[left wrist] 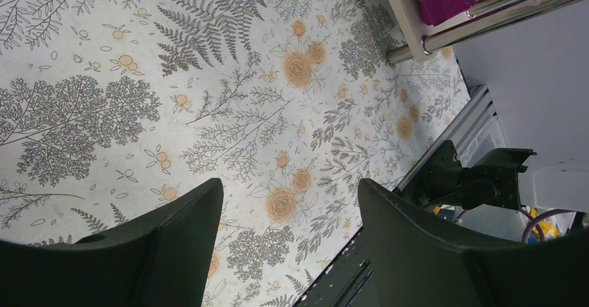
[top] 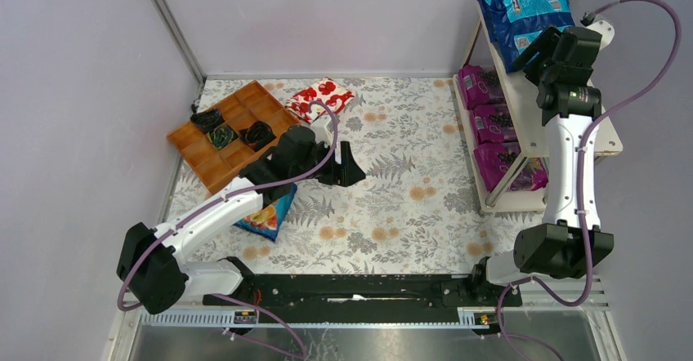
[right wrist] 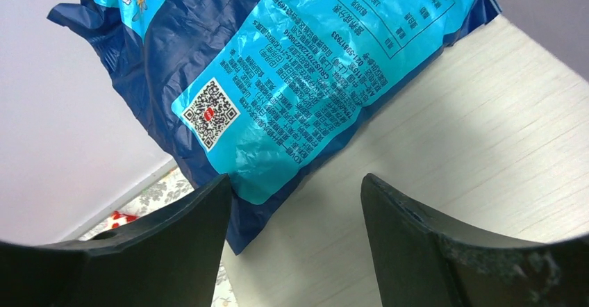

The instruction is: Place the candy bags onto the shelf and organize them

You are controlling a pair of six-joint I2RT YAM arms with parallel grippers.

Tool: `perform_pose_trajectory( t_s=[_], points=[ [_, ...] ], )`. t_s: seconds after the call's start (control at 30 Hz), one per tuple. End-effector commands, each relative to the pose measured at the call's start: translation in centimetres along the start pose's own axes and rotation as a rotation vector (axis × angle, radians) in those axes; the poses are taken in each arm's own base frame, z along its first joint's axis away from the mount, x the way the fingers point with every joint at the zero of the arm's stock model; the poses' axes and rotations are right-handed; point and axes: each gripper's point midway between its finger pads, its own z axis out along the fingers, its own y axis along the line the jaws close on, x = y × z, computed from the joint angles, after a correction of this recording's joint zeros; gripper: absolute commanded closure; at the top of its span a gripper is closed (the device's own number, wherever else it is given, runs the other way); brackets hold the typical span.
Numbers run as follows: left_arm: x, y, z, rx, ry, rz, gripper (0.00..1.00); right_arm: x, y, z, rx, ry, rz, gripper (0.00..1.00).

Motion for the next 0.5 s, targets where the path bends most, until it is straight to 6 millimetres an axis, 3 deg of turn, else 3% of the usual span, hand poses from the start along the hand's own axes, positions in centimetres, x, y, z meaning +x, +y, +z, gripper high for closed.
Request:
perform_pose_trajectory(
  t_s=[0.0,0.47],
  points=[
    [-0.7,-1.0,-0.5,0.04,-0.04,0.014,0.24,-0.5,0.8,0.4,-0.026,-0.025,0.085,0.28],
    [-0.6,-0.8,-0.7,0.034,-0.041,0.016,0.24,-0.5,1.9,-0.7,-0.135,-0.124,0.213,0.8]
  ],
)
